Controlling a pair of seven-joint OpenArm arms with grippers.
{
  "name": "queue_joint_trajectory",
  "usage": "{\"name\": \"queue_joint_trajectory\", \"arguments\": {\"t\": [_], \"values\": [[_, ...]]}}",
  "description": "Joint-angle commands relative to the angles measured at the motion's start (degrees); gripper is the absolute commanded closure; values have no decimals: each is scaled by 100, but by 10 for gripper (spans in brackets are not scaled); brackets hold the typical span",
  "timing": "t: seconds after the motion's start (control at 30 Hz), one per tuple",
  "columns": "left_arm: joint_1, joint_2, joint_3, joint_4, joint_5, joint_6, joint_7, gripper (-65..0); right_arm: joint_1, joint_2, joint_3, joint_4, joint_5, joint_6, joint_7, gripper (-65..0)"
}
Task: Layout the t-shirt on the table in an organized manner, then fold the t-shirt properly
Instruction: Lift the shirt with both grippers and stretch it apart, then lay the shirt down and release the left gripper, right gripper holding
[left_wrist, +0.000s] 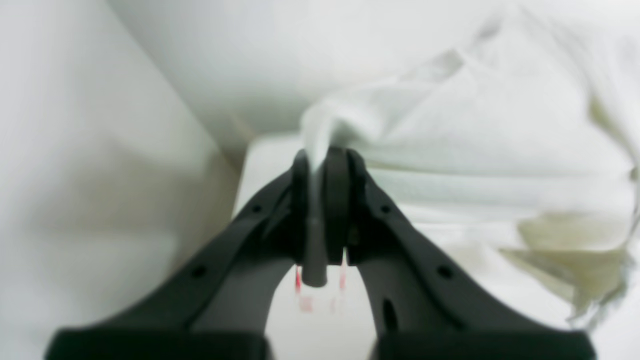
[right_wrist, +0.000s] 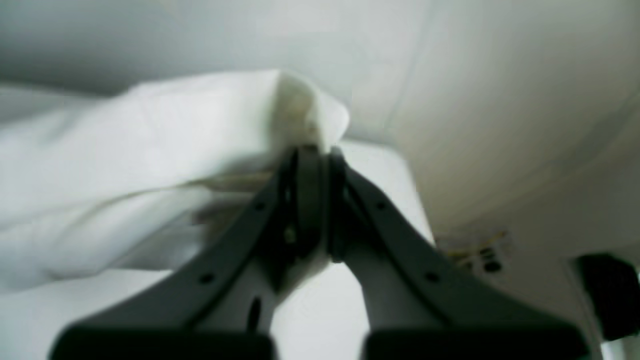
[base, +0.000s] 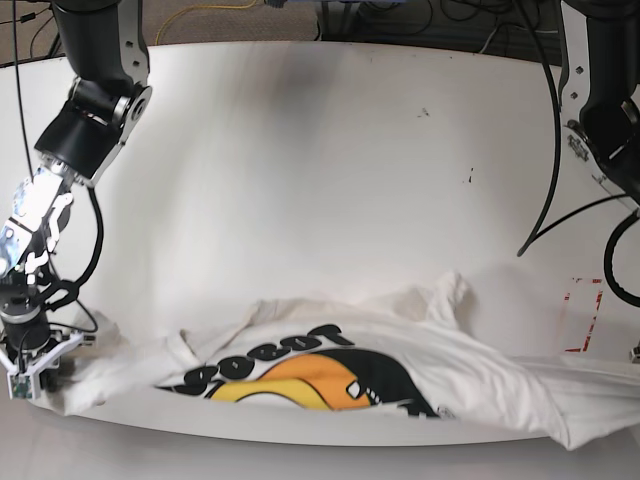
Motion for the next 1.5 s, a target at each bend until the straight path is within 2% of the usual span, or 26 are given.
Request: {"name": "queue_joint_trajectory", "arguments": {"t": [0.0,0.23,0.5,0.9,1.13,1.47], "values": [[145,-149,-150,114,64,-39,-191,-8,-254,-33,284,130,-62,46,177,-2],[1077,-184,-669,114,108,-470,-199,-8,-1326,-455,882,112,-62,318,520,-2],[1991,-360,-1012,131,90,-755,-199,-8,-2504,-841,952,121,-62,362,836,-2],[3495,-369,-1399,105,108,-755,-964,-8,-3594,-1448,1146,130,-62,362,1329,-2],[4180,-369,-1399,61,108,-755,-1465,-8,-3893,-1527,1216,121,-62,362,1355,-2],[4330,-395,-1478,-467,108,-755,-1518,-7,-4183,-1685,1207,130,-62,371,1355,-2]]}}
